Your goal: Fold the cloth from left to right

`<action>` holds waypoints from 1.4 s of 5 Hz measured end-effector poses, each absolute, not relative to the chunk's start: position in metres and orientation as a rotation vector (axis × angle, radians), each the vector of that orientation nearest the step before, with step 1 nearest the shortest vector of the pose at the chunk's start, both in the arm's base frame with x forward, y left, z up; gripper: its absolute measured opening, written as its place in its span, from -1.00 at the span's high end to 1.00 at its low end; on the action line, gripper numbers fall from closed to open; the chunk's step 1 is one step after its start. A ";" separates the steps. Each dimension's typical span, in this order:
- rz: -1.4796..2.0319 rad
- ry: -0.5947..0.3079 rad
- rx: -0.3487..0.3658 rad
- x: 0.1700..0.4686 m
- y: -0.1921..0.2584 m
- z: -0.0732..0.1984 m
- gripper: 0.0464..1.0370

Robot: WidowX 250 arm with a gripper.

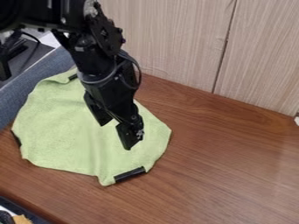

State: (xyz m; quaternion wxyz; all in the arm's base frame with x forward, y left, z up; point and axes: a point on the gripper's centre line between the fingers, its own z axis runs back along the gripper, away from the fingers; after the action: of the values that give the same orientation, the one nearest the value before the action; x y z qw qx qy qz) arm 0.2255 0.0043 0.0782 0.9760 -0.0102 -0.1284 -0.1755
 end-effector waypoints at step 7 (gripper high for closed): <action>0.220 -0.117 0.109 0.179 0.156 0.026 -0.93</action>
State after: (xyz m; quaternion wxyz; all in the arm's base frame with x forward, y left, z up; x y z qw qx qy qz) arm 0.1794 0.1557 0.0262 0.9908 0.0541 -0.0581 0.1095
